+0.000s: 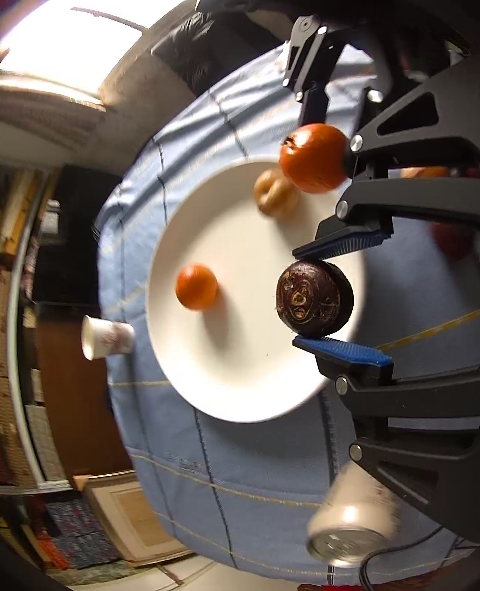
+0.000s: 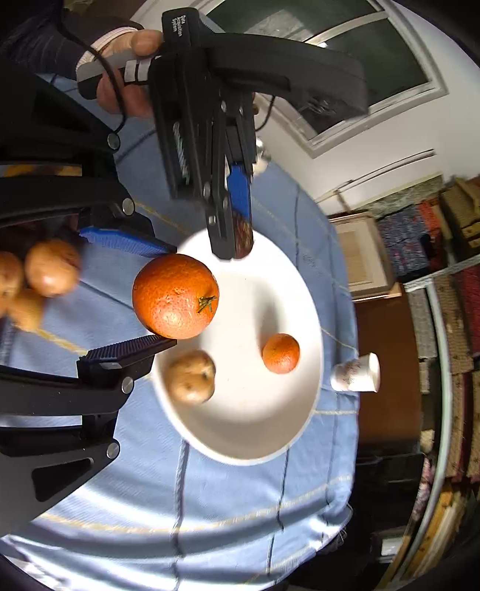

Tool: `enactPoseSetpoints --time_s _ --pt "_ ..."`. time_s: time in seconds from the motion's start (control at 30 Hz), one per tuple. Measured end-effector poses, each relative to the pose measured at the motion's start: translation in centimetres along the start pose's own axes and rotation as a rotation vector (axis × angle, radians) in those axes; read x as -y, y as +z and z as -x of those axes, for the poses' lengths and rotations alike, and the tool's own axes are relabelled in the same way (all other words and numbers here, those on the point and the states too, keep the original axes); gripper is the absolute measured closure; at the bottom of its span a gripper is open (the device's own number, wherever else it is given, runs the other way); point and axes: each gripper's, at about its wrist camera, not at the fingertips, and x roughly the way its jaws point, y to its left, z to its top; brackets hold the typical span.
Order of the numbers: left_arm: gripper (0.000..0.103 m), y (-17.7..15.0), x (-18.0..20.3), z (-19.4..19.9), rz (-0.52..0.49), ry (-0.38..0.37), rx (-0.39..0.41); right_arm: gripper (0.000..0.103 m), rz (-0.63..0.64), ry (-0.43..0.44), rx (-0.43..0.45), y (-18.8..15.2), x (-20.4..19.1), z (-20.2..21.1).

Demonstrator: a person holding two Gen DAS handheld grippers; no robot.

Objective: Organize fruits
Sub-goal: 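Grasp the brown fruit with the left tool while the right tool grasps an orange, place both on plate, then grasp the yellow-orange tomato with the right tool while the left tool grasps the brown fruit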

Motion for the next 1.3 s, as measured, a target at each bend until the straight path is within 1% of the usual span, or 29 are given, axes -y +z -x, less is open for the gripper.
enactPoseSetpoints --time_s 0.1,0.13,0.17,0.2,0.23,0.27,0.3,0.33,0.37,0.4,0.43,0.47,0.53,0.57,0.6,0.63,0.7,0.77,0.83,0.87,0.93,1.0,1.03,1.1,1.23,1.27,1.3 --pt "0.062 0.2 -0.3 -1.2 -0.004 0.031 -0.019 0.059 0.024 -0.021 -0.027 0.5 -0.1 -1.8" --pt "0.056 0.2 -0.5 -1.3 -0.002 0.040 -0.019 0.059 0.025 -0.015 -0.035 0.5 -0.3 -2.0" --pt "0.048 0.2 -0.6 -1.3 0.003 0.049 -0.010 0.057 0.012 -0.006 -0.049 0.6 -0.1 -2.1" --pt "0.029 0.2 -0.7 -0.8 0.012 0.063 0.014 0.057 -0.002 0.002 -0.060 0.6 0.0 -2.1" --pt "0.018 0.0 -0.8 -0.3 0.017 0.069 0.036 0.052 -0.014 0.016 -0.062 0.5 0.1 -1.8" --pt "0.014 -0.2 -0.8 0.5 0.023 0.070 0.063 0.047 -0.021 0.037 -0.043 0.2 0.1 -0.9" --pt "0.012 -0.5 -0.8 1.4 0.026 0.066 0.081 0.039 -0.021 0.038 -0.016 -0.2 0.0 0.2" --pt "0.011 -1.2 -0.8 2.5 0.030 0.059 0.094 0.036 -0.015 0.029 0.012 -0.8 -0.2 1.7" --pt "0.009 -1.8 -0.7 3.3 0.032 0.055 0.101 0.034 -0.010 0.024 0.032 -1.4 -0.3 2.9" --pt "0.004 -2.6 -0.5 4.1 0.034 0.055 0.110 0.029 -0.007 0.024 0.056 -2.2 -0.3 4.3" --pt "0.004 -3.8 -0.4 5.0 0.040 0.079 0.124 0.024 -0.009 0.021 0.081 -3.1 -0.4 5.6" --pt "0.004 -4.9 -0.3 5.7 0.040 0.112 0.137 0.022 -0.015 0.015 0.120 -4.6 -0.5 7.5" --pt "0.004 -7.1 -0.2 6.7 0.038 0.141 0.161 0.012 -0.014 0.002 0.171 -7.0 -0.6 10.1" --pt "0.004 -7.9 -0.2 7.0 0.041 0.142 0.167 0.011 -0.011 -0.014 0.199 -8.7 -0.6 11.6" --pt "0.004 -9.2 -0.4 7.5 0.051 0.124 0.173 0.009 -0.007 -0.036 0.219 -10.1 -0.6 12.6" --pt "0.004 -10.0 -0.5 7.9 0.060 0.107 0.176 0.009 0.005 -0.081 0.245 -12.1 -0.7 13.9" --pt "0.004 -12.0 -1.0 8.4 0.080 0.055 0.183 0.009 0.027 -0.175 0.264 -14.8 -0.8 15.1" --pt "0.004 -13.4 -1.2 8.7 0.094 0.043 0.176 0.009 0.019 -0.253 0.259 -16.9 -0.5 15.7" --pt "0.004 -14.4 -1.3 9.1 0.110 0.042 0.184 0.009 -0.023 -0.276 0.247 -18.3 0.3 15.8" --pt "0.004 -15.0 -1.4 9.4 0.120 0.033 0.189 0.009 -0.029 -0.277 0.232 -18.9 0.6 15.6" --pt "0.004 -15.9 -1.5 9.5 0.131 0.013 0.185 0.010 -0.029 -0.315 0.216 -19.4 1.0 14.8" --pt "0.004 -16.8 -1.4 9.6 0.139 -0.001 0.188 0.015 0.003 -0.351 0.204 -19.4 1.1 14.1" --pt "0.004 -17.3 -1.3 9.6 0.148 0.004 0.191 0.017 0.019 -0.370 0.194 -19.4 1.0 13.8" --pt "0.004 -18.3 -1.2 9.6 0.156 0.019 0.181 0.017 0.036 -0.396 0.181 -19.2 1.1 13.4" --pt "0.004 -19.4 -1.5 9.9 0.191 0.008 0.180 0.017 0.001 -0.380 0.145 -19.3 2.2 12.7" --pt "0.004 -19.4 -1.6 9.9 0.195 0.014 0.180 0.017 -0.009 -0.374 0.135 -19.4 2.4 12.4" --pt "0.004 -19.6 -1.6 9.9 0.199 0.029 0.179 0.020 -0.012 -0.367 0.131 -19.4 2.5 12.4"
